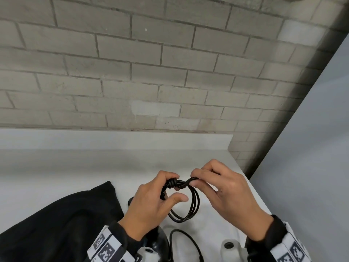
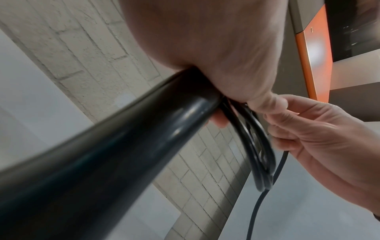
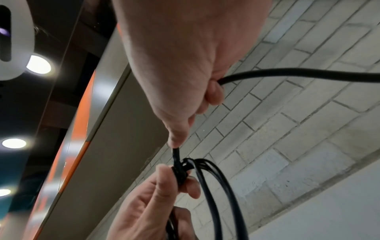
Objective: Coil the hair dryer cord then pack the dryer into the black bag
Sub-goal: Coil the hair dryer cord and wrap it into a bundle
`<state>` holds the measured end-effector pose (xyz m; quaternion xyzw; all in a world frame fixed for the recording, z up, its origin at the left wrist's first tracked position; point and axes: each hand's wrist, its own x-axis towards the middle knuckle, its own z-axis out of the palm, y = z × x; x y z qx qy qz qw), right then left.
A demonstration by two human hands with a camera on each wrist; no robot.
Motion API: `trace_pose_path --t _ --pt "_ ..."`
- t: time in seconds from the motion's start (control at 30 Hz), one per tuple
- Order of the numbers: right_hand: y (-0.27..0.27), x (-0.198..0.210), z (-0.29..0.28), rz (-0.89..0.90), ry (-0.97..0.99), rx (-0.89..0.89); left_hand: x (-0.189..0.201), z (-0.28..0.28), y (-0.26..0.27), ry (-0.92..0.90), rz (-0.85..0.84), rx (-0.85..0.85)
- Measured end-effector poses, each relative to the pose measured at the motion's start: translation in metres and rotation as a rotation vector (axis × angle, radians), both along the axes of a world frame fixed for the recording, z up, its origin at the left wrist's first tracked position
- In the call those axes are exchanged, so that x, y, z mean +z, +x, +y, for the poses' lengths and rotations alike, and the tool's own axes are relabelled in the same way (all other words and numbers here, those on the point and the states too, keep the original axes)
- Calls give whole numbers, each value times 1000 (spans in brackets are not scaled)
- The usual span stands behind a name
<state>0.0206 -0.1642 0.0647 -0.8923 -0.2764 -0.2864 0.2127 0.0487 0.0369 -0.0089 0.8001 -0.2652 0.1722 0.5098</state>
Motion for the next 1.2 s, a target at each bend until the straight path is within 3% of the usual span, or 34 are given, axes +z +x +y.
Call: trace_pose_path --t 0.3,0.47,0.6,0.77,1.0,1.2 --pt "9 4 7 183 127 101 -3 -5 -2 -16 -134 20" --pt "17 -5 11 352 412 178 -3 -2 -4 -43 -130 17" --pt "15 -23 21 464 756 239 -2 2 -6 -49 -147 -14" --pt "17 -38 27 474 912 264 -7 3 -8 -57 -136 -20" --pt "7 -40 27 593 911 202 -8 1 -9 -71 -130 5" --pt "-5 -43 23 709 778 252 -2 6 -6 -78 -132 5"
